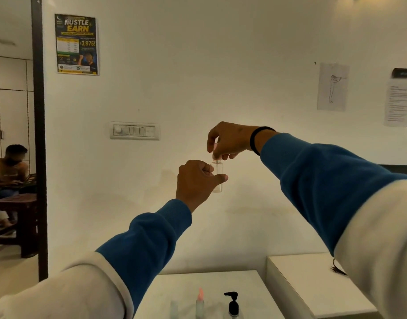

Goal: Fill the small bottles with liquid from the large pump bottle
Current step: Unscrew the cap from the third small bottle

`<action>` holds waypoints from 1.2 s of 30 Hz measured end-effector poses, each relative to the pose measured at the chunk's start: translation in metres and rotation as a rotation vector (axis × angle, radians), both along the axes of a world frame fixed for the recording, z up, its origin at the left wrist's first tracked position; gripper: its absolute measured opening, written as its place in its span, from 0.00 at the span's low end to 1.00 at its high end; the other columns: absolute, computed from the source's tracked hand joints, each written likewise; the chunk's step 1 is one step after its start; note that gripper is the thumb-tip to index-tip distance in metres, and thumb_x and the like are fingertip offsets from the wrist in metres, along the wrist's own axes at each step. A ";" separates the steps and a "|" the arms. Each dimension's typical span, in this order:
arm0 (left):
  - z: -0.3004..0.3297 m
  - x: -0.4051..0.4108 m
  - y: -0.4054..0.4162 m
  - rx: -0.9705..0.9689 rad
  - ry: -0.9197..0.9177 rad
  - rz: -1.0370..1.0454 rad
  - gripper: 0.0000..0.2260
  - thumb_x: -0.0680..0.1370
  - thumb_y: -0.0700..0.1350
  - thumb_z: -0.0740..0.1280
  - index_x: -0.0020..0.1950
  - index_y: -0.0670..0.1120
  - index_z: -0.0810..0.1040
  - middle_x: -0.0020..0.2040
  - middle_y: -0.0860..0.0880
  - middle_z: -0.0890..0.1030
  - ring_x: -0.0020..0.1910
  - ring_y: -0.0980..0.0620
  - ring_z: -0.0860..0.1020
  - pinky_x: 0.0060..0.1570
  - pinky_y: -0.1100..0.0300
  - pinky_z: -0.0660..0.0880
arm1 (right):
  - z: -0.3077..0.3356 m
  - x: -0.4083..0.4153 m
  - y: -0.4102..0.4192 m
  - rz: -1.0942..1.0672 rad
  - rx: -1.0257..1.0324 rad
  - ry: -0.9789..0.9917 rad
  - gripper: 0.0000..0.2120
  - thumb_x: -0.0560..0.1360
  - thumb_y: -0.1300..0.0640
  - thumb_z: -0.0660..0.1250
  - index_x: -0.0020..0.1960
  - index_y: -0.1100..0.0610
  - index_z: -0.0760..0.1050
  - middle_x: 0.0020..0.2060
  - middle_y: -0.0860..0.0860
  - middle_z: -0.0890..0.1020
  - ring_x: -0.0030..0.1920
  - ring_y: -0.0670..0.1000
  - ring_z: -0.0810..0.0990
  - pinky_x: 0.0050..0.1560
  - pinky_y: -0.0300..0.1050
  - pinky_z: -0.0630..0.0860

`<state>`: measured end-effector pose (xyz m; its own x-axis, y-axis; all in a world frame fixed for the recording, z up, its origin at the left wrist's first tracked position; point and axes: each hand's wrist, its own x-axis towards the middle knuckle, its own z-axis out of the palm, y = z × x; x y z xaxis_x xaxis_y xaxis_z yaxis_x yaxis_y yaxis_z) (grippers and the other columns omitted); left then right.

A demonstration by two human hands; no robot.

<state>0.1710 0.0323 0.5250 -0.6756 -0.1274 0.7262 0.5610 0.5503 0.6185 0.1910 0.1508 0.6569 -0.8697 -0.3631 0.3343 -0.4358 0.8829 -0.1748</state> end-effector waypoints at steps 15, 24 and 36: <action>-0.003 -0.001 0.003 -0.017 0.009 0.021 0.19 0.68 0.58 0.80 0.32 0.49 0.74 0.37 0.49 0.84 0.34 0.53 0.79 0.33 0.67 0.67 | 0.006 0.003 0.000 -0.050 0.008 -0.107 0.08 0.75 0.61 0.72 0.53 0.62 0.80 0.45 0.58 0.85 0.39 0.52 0.82 0.45 0.45 0.82; 0.003 0.000 0.002 -0.022 0.010 0.014 0.17 0.68 0.58 0.80 0.36 0.48 0.78 0.38 0.52 0.83 0.36 0.54 0.80 0.34 0.70 0.65 | 0.002 -0.003 0.001 -0.068 -0.012 -0.029 0.12 0.76 0.54 0.73 0.48 0.64 0.81 0.36 0.56 0.83 0.33 0.52 0.79 0.37 0.44 0.80; 0.000 0.000 0.001 -0.006 0.003 0.005 0.16 0.68 0.58 0.80 0.38 0.49 0.78 0.41 0.53 0.83 0.36 0.56 0.79 0.34 0.71 0.67 | -0.004 -0.004 -0.002 -0.144 0.089 0.137 0.19 0.75 0.44 0.73 0.43 0.61 0.78 0.36 0.58 0.85 0.31 0.53 0.81 0.39 0.48 0.83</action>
